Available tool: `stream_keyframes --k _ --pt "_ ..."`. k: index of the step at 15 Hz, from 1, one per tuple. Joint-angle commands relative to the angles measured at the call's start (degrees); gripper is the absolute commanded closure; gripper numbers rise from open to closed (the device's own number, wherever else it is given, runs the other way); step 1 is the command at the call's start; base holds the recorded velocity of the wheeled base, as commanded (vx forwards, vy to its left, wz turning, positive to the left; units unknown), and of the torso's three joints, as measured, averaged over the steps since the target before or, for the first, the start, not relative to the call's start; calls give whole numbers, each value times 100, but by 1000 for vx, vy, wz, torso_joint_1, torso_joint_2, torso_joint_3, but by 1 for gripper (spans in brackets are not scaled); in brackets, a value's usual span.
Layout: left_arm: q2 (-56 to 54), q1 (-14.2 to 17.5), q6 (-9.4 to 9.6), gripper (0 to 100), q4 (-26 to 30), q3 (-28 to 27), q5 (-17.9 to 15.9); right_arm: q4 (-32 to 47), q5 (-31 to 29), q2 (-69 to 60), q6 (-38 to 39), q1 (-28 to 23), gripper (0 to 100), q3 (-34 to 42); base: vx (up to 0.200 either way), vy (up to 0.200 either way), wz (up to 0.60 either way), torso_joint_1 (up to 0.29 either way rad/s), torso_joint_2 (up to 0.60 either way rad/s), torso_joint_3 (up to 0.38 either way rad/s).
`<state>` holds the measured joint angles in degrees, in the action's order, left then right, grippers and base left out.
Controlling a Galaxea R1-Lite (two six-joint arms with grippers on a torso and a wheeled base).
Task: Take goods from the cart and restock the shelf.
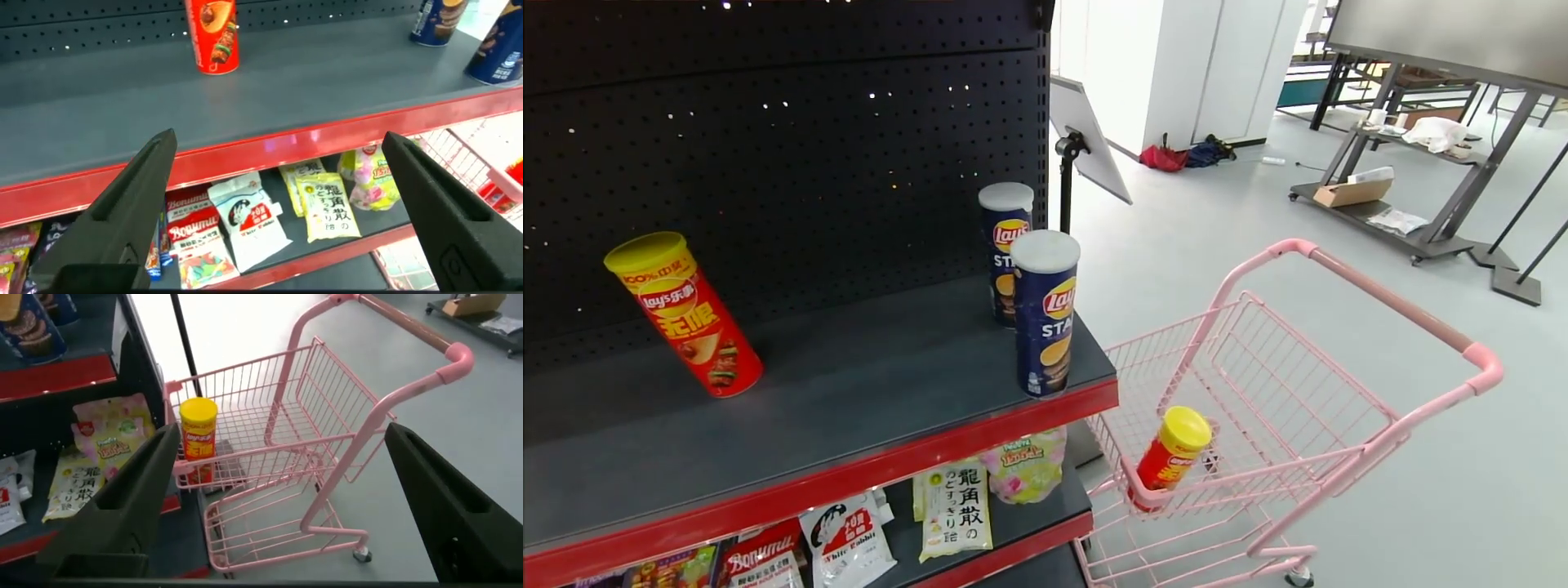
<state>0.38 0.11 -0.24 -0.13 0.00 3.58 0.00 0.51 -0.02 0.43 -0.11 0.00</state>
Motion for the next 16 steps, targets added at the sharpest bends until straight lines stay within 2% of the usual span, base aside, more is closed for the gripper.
stream_keyframes --k 1,16 --pt "-3 7 -2 0 5 0 2 0 2 2 -8 2 0 0 0 0 0 -71 100 80" --pt "-3 7 -2 0 -4 0 -7 0 2 2 -8 2 0 0 0 0 0 -143 346 196"
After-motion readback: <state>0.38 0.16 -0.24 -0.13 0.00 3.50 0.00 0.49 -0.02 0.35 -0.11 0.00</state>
